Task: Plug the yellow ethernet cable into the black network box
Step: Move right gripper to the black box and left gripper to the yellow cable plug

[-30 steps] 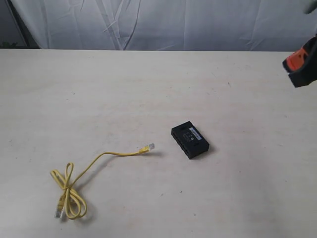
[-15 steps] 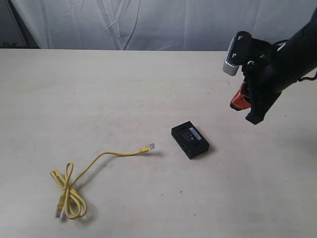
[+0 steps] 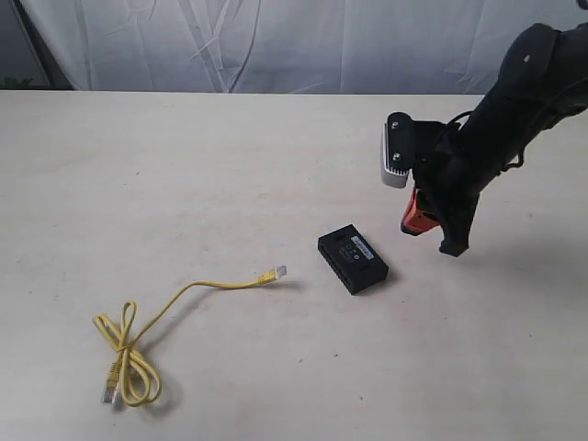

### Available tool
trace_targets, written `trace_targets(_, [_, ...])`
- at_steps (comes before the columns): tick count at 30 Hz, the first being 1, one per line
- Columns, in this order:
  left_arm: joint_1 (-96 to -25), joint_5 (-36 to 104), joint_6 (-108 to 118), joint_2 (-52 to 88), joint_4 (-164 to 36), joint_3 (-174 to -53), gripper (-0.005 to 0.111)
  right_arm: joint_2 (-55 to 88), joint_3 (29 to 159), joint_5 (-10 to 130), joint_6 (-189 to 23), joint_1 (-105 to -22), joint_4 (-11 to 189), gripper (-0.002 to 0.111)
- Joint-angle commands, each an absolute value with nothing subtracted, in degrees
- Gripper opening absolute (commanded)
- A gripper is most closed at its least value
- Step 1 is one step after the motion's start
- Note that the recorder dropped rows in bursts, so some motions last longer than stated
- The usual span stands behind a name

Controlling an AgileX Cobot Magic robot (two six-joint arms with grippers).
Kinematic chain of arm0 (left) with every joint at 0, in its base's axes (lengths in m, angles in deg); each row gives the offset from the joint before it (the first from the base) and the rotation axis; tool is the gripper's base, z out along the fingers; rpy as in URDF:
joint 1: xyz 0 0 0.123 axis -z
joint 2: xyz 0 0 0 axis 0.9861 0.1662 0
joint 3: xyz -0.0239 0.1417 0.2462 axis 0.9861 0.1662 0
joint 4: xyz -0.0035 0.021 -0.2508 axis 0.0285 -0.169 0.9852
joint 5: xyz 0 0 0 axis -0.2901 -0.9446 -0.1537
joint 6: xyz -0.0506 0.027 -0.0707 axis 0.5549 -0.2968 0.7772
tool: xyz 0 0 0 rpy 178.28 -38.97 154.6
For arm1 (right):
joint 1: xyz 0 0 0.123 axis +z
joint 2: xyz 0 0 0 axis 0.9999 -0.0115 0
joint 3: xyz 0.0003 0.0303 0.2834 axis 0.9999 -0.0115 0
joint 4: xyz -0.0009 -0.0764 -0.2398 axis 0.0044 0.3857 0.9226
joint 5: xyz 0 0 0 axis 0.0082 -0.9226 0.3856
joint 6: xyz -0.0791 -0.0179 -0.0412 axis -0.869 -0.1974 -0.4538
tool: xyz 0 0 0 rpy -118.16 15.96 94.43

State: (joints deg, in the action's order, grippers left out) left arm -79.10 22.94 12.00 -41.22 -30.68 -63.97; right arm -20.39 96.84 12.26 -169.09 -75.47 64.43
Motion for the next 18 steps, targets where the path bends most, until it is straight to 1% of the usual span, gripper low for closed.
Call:
trace_targets(1, [-79.24,10.84,2.66,-29.12,-33.38,-73.94,0.0,-23.41,97.09,19.57,-169.98,-73.86,63.08,-0.001])
trace_targets(5, [-79.24,-3.74,-6.62,-15.69,-33.38,-83.84,0.0,-26.01,97.09,22.09,-169.98,-73.86,61.82,-0.001])
trace_targets(10, [-79.1,-14.29,-15.02,-0.63,-32.07,-90.4,0.0,-27.14,97.09,25.27,-170.99,-73.86,57.7,-0.001])
trace_targets(12, [-77.18,-14.16,-16.55,3.91,-30.98,-91.04,0.0,-27.85,97.09,25.75,-172.18,-73.86,56.12,-0.001])
trace_targets(18, [-67.21,-9.32,-18.73,11.84,-31.19,-91.04,0.0,-28.61,97.09,25.75,-173.35,-73.86,53.96,-0.001])
